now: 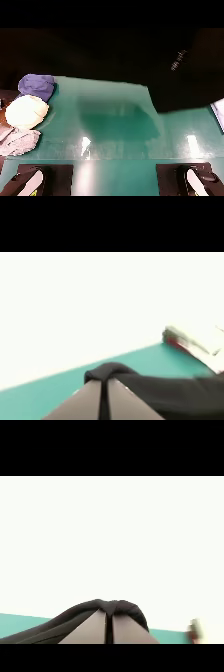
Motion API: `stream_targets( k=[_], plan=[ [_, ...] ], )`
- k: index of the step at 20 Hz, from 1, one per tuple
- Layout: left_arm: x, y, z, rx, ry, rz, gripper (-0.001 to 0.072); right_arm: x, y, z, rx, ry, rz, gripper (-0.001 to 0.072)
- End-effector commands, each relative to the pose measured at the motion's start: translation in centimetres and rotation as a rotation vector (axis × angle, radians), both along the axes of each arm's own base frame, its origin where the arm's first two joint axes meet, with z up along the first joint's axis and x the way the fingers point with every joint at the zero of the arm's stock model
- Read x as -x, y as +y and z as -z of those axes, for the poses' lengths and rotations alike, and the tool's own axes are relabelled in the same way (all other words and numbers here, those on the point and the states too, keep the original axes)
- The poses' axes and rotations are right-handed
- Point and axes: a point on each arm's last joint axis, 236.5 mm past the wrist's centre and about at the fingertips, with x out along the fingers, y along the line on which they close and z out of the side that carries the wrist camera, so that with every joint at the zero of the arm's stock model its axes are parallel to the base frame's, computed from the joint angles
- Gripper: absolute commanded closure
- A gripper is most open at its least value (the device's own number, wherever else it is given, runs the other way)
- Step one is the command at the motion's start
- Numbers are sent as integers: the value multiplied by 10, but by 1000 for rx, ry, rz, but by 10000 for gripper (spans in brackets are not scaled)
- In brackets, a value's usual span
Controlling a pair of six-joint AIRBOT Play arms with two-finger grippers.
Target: Fold the shirts.
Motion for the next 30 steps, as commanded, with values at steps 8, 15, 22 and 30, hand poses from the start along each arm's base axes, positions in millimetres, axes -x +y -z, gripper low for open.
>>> stream_targets(
  k=[8,15,22,30],
  plan=[
    [-78,31,122,50,367,-58,682,-87,-69,162,-33,723,180,696],
    [-139,63,377,125,886,-120,682,-167,-45,390,-48,1370,40,696],
    [-174,90,464,157,936,-222,683,-238,-6,482,-33,1380,-10,696],
    [-249,95,484,249,958,-176,682,-298,-9,456,-91,1113,29,696]
  ],
)
